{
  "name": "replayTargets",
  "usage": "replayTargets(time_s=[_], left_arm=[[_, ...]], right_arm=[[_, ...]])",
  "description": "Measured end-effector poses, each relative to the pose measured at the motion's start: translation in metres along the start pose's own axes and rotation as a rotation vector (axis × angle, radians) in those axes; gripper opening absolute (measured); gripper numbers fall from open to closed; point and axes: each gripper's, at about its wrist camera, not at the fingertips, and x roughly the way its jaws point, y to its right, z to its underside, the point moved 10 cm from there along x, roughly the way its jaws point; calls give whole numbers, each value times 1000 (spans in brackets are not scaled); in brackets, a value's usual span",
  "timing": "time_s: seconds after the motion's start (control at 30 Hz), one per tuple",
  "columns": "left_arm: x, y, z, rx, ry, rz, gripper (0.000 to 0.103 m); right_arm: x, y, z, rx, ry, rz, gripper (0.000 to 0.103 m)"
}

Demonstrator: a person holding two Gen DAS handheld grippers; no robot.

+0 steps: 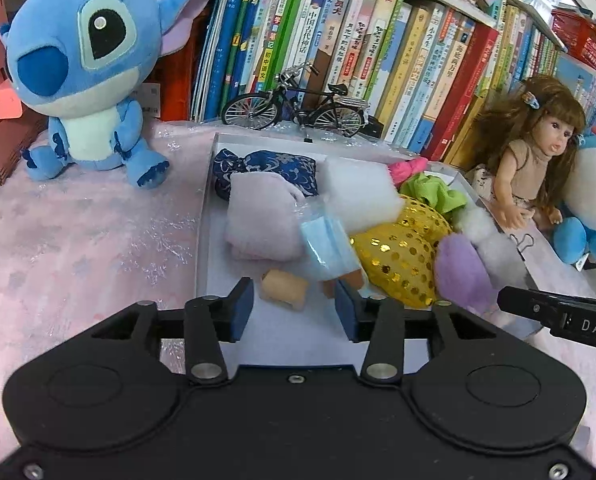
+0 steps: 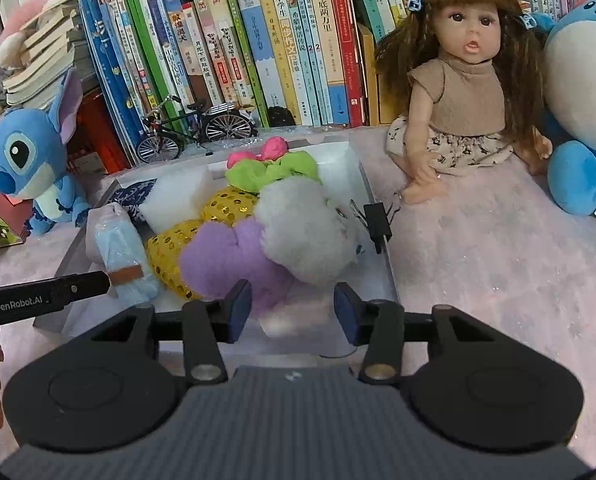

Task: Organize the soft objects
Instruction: 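Release the cork cylinder into the tray with the left tool while the right tool releases the packet, then move the left tool to the green checked cloth while the right tool moves to the crumpled white paper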

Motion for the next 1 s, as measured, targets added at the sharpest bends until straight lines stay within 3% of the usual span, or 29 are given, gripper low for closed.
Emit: replayTargets(time_s=[0.37, 1.0], left_arm=[[-33, 15, 10, 57, 40, 23, 72], [-91, 59, 56, 171, 81, 137, 80]], right_arm=[[-37, -10, 8, -92, 82, -23, 82], [-95, 0, 38, -144, 209, -44, 95]])
